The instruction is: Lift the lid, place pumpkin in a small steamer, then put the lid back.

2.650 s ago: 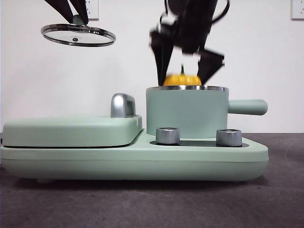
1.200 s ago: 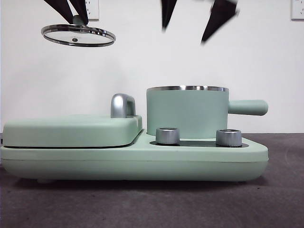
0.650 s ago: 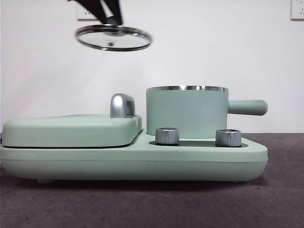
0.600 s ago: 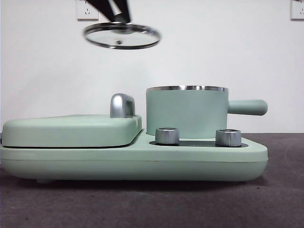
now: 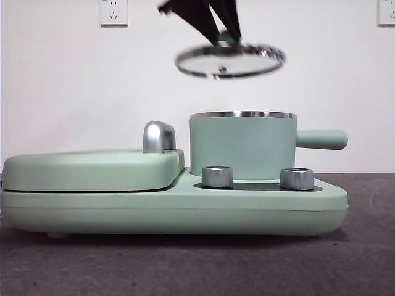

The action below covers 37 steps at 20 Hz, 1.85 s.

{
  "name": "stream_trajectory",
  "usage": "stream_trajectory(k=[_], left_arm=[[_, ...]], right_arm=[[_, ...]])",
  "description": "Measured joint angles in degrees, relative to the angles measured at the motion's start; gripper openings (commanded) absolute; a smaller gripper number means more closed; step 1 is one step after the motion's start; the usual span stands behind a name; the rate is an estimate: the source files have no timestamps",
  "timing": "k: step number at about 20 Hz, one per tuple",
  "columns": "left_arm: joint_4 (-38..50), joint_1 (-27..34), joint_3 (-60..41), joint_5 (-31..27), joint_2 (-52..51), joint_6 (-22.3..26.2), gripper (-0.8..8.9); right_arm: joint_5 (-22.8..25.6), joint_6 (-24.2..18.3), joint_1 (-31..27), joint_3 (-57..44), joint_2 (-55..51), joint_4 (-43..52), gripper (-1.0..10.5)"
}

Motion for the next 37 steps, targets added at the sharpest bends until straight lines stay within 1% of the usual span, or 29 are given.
stream_trajectory(k=[2, 5, 11, 14, 35, 36, 37], left_arm=[[1.27, -0.57, -0.11, -0.02, 1.49, 0.17, 0.09], [2.47, -1.01, -0.11, 0.00, 1.92, 0.42, 0.09], [2.49, -1.01, -0.11, -0.02, 6.40, 0.59, 0.09], [2.62, -0.96, -0.15, -0.17, 7.02, 0.59, 0.09], [2.47, -0.33, -0.15, -0.17, 8.15, 0.52, 0.11], [2.34, -0.33, -0.13, -0.17, 8.15, 0.55, 0.62], [2.25, -0.33, -0.09, -0.17, 8.15, 0.55, 1.61]], right_arm=[[0.13, 0.76, 0.00, 0.02, -3.13, 0.13, 5.6], [0.17, 2.43, 0.00, 0.02, -4.68, 0.13, 5.6], [0.17, 4.11, 0.00, 0.02, -5.07, 0.11, 5.6], [0.17, 4.85, 0.00, 0.02, -5.07, 0.11, 5.6], [0.17, 5.11, 0.00, 0.02, -5.07, 0.11, 5.6], [0.17, 5.11, 0.00, 0.02, -5.07, 0.11, 5.6], [0.17, 5.11, 0.00, 0.02, -5.07, 0.11, 5.6]])
